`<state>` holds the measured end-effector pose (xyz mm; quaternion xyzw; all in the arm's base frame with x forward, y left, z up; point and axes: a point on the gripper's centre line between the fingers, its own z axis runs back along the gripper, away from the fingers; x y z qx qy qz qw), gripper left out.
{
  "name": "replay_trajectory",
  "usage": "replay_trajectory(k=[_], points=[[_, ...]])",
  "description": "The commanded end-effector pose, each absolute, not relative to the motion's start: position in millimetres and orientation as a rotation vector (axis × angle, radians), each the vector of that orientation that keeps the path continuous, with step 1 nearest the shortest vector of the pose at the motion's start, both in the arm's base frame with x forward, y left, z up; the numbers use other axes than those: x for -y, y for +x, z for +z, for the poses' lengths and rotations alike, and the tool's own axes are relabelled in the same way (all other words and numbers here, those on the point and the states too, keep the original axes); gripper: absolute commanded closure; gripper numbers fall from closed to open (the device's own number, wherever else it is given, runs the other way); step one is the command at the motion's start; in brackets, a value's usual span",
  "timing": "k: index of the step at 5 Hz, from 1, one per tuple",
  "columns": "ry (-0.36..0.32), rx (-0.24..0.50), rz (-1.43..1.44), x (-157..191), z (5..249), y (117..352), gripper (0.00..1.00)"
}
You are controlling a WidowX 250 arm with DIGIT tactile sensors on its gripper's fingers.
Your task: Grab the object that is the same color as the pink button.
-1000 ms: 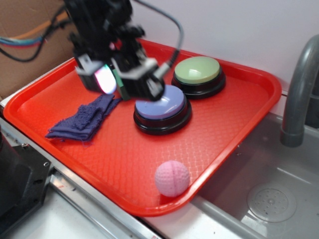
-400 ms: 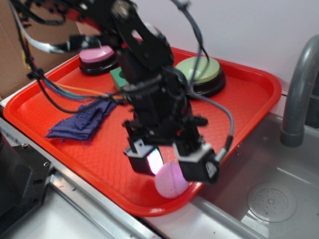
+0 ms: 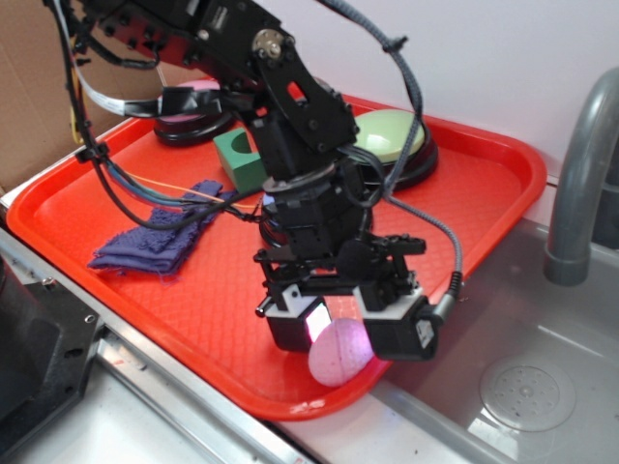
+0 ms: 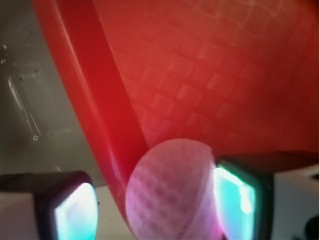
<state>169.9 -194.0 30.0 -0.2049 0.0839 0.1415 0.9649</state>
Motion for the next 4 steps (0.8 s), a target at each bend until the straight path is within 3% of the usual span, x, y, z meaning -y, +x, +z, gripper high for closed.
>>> replay_trajectory(k=[1, 3, 4], points=[[-0.436, -0.143, 0.269, 204, 45, 173, 1.0], [-0.33, -0.155, 0.152, 188, 62, 173, 1.0], [-0.222, -0.143, 0.102, 159, 85, 173, 1.0]])
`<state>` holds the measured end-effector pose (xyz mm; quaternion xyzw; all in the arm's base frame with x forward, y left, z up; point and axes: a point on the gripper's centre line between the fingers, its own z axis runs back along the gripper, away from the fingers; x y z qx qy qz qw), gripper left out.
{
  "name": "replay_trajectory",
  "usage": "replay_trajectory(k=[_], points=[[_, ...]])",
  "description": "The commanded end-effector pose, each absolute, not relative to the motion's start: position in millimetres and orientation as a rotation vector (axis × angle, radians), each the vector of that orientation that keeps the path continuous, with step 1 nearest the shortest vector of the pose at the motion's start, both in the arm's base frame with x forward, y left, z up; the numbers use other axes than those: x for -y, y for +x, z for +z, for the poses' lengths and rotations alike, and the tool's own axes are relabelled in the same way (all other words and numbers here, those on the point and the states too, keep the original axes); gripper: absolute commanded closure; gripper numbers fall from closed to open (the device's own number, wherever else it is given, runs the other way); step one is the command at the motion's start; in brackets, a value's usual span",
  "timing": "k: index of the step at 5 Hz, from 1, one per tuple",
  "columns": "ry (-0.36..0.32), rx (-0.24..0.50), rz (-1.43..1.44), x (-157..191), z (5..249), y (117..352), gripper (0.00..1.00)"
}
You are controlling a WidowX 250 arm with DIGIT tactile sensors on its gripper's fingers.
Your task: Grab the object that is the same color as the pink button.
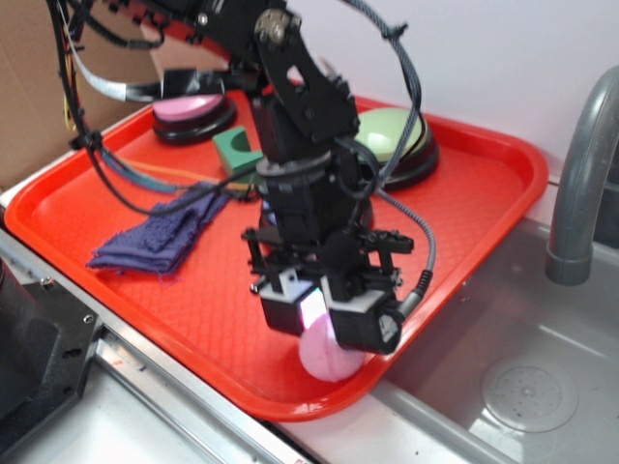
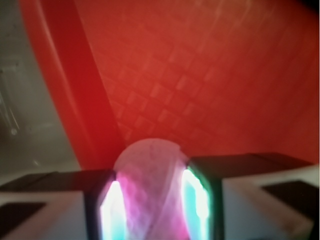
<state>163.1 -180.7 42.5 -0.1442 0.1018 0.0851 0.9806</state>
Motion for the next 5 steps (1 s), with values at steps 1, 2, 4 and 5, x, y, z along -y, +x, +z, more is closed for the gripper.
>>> replay_trajectory(k=[1, 2, 4, 5], points=[[-0.12, -0.087, 0.009, 117, 120, 173, 1.0], [-0.053, -0.05, -0.014, 71, 146, 167, 1.0], [0.05, -0.054, 0.028, 13, 161, 167, 1.0], [0.063, -0.153, -0.062, 7, 160, 180, 1.0]])
